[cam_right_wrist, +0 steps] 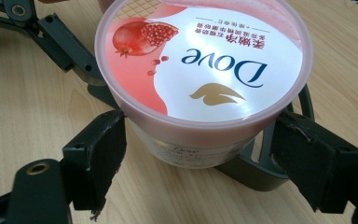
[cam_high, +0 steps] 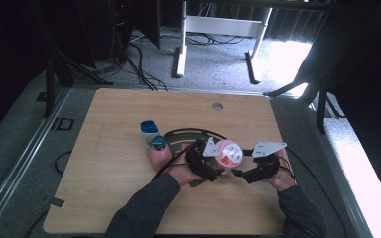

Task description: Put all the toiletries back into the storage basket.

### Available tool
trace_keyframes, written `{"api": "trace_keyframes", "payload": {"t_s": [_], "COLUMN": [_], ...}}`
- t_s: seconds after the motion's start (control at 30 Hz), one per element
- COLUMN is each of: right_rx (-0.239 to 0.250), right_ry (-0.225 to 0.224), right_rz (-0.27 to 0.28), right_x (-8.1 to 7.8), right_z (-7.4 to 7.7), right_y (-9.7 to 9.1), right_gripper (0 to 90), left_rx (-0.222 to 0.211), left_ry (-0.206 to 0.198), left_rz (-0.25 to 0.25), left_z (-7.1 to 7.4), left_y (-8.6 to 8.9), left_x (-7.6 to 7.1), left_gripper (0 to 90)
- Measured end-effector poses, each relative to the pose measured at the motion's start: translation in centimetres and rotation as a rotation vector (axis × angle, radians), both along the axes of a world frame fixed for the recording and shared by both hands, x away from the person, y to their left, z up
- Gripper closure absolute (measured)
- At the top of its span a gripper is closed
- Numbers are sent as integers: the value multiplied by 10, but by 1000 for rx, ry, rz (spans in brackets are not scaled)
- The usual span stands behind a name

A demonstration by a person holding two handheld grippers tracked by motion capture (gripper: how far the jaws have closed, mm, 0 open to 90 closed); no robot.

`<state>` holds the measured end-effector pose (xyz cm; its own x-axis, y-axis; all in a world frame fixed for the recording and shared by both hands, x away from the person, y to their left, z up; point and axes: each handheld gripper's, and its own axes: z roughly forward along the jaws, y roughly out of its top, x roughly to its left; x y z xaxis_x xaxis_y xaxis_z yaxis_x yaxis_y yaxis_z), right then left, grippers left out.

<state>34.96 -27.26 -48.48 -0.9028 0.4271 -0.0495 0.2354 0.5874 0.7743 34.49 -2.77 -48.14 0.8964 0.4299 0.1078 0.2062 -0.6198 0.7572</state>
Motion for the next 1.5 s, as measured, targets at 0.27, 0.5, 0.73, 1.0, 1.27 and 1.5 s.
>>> {"api": "trace_keyframes", "payload": {"t_s": [0.27, 0.5, 0.73, 1.0, 1.27, 1.5], "right_rx": [-22, -30, -37, -28, -30, -46], "right_ry": [-1, 2, 14, 21, 25, 42], "right_rz": [-8, -17, -31, -55, -69, -85], "right_x": [8, 15, 23, 32, 39, 46], "right_z": [-1, 0, -3, -4, -4, -11], "right_y": [1, 1, 1, 1, 1, 4], "right_gripper": [183, 183, 183, 184, 184, 184], "left_rx": [-10, -23, -3, -19, -35, -22], "left_ry": [1, 6, -1, 10, 19, 45], "left_rz": [16, 33, 47, 69, 85, 106], "left_z": [-5, -6, -8, -10, -12, -20], "left_y": [-1, -3, -7, -9, -9, -12], "left_x": [7, 14, 21, 29, 37, 43], "left_gripper": [177, 177, 177, 177, 177, 178]}}
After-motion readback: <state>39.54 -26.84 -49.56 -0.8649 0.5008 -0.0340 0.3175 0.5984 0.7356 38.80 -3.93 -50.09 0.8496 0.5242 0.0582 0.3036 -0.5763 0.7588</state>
